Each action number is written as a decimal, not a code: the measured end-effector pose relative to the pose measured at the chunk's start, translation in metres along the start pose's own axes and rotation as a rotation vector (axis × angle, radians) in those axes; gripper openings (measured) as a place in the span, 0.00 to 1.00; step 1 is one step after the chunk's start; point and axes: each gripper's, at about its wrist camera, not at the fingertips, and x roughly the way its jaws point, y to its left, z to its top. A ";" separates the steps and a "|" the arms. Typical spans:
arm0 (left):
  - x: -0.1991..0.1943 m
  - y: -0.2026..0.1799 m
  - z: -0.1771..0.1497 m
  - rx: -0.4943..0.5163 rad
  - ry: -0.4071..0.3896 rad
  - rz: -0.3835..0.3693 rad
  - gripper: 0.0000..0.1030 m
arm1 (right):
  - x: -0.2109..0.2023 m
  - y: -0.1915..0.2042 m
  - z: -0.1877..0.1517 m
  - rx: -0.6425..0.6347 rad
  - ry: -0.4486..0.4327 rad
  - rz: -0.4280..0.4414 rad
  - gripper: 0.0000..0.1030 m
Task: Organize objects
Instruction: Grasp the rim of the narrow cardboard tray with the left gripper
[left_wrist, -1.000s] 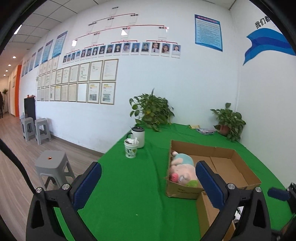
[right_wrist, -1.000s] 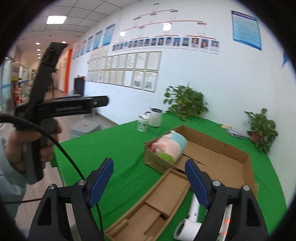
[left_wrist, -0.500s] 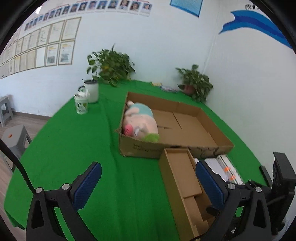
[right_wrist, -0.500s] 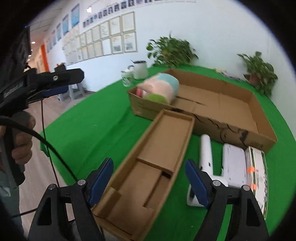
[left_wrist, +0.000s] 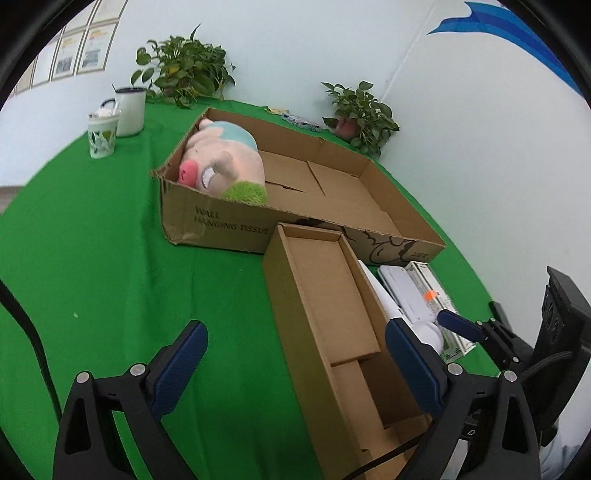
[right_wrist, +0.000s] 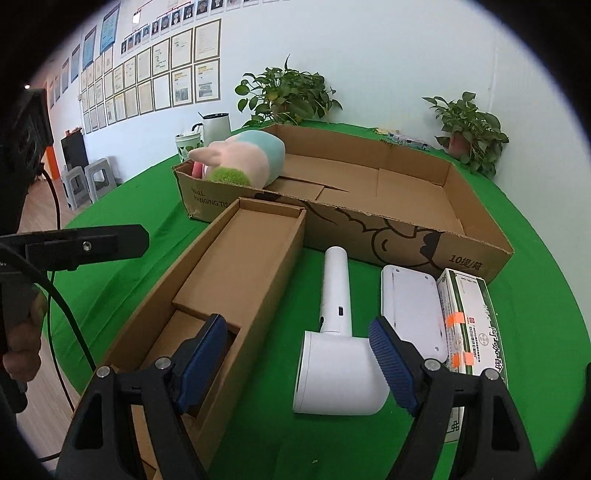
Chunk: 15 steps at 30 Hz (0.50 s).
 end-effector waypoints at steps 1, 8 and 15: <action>0.002 0.001 0.000 -0.013 0.009 -0.008 0.94 | 0.002 -0.002 0.000 0.004 -0.003 0.004 0.77; 0.015 -0.006 -0.011 -0.031 0.076 -0.073 0.84 | -0.004 -0.008 -0.007 0.020 0.029 0.030 0.77; 0.024 -0.001 -0.018 -0.063 0.113 -0.086 0.71 | -0.008 0.001 -0.014 0.003 0.030 0.060 0.68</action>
